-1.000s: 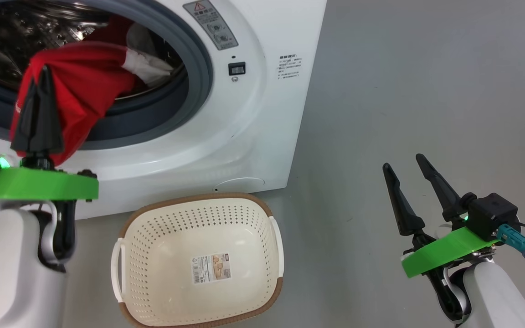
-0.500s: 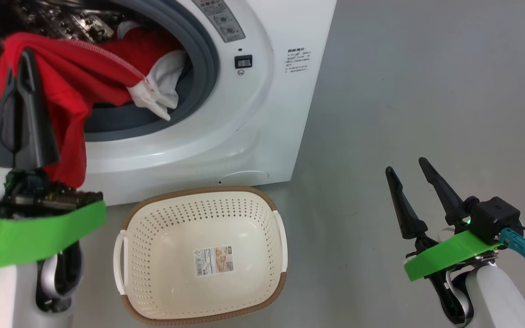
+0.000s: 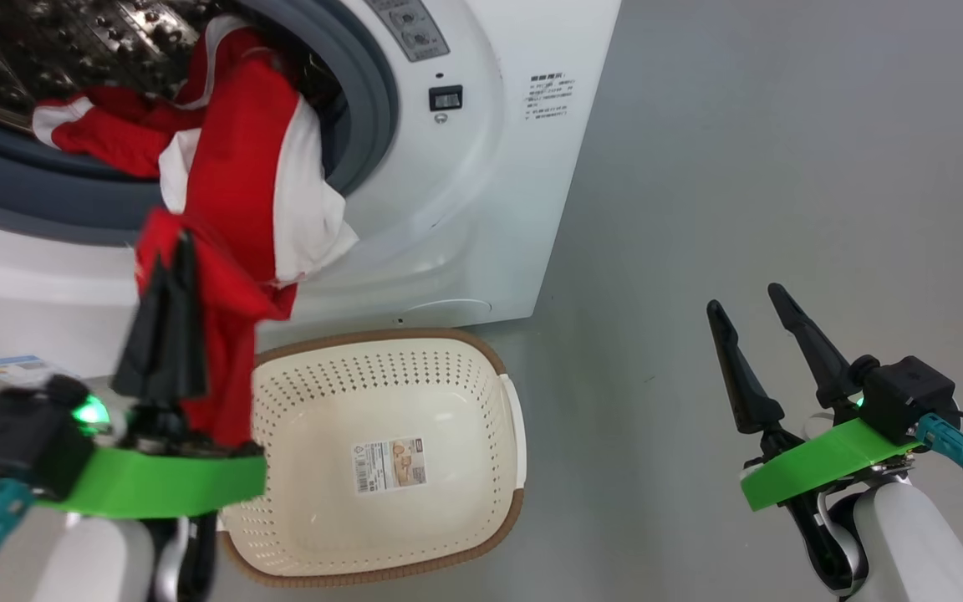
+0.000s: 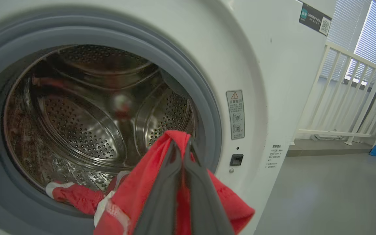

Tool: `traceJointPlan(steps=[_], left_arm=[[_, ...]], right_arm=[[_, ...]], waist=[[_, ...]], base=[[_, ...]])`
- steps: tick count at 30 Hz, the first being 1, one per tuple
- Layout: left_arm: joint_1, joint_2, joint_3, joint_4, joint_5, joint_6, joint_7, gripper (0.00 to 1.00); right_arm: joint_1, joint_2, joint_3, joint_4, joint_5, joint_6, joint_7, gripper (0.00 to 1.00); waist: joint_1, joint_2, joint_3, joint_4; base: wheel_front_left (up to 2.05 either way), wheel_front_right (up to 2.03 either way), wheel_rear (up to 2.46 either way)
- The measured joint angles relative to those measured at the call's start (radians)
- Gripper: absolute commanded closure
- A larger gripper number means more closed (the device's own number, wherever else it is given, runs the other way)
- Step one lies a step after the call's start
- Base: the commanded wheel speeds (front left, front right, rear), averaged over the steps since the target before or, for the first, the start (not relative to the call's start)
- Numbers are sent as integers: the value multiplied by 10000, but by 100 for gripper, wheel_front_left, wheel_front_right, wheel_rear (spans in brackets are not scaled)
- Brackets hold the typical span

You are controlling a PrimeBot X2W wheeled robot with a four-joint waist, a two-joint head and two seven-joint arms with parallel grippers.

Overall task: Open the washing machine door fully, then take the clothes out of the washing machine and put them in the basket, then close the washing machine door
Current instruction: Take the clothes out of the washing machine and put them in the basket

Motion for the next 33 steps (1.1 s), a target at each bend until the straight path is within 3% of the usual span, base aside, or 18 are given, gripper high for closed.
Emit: traceJointPlan(steps=[12,25,33], left_arm=[[-16,-621,-752,4188,19,-872,-399,100],[-1479,-1124,-1051,8142,940,-1557,-437,100],[-2201,-1287,-1404,9789,1083,-1578,-437,100]], right_arm=[[-282,44,8,-23,0,0,0,0],[-630,140,40,-98,0,0,-2,0],[-778,311,69,-109,-2,0,-2,0]], waist=[[0,0,334,-52],[0,0,840,-375],[0,0,1144,-528]], base=[[0,0,0],[0,0,0],[0,0,0]])
